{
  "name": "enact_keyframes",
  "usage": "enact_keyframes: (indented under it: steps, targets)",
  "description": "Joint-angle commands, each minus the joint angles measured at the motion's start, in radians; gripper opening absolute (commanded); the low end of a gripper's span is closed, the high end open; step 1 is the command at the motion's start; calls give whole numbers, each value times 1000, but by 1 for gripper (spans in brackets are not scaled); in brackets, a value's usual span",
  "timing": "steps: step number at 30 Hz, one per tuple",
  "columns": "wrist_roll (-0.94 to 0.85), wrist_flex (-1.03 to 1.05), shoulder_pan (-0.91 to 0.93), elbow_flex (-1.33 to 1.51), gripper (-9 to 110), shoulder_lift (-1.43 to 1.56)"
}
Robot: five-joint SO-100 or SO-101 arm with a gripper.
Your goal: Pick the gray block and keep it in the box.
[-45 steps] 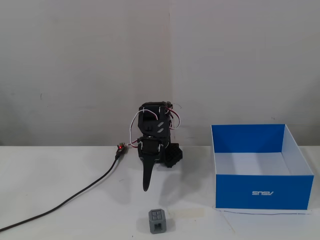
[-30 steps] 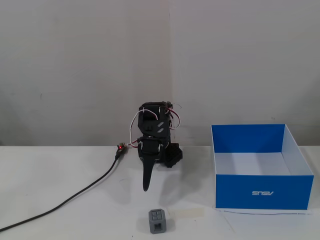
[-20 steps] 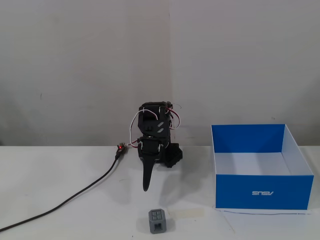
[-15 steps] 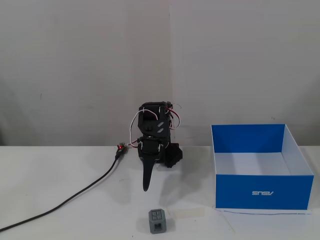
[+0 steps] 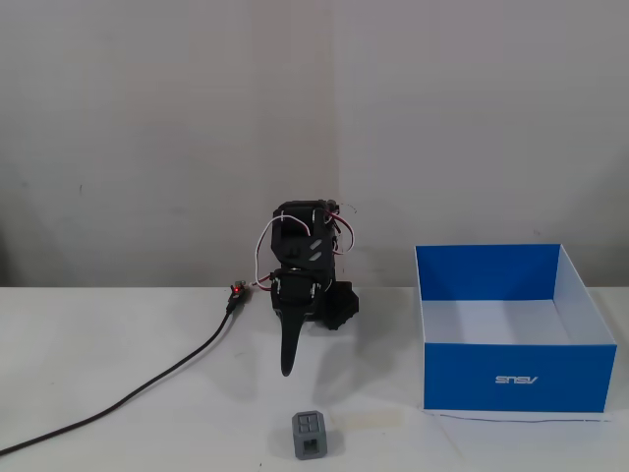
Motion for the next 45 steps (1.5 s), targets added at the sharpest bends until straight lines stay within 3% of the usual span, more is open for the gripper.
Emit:
enact_keyframes:
  steps: [1,45]
  targets:
    - [5,2,8,9,0,118]
    - [21,25,-21,-74,0,97]
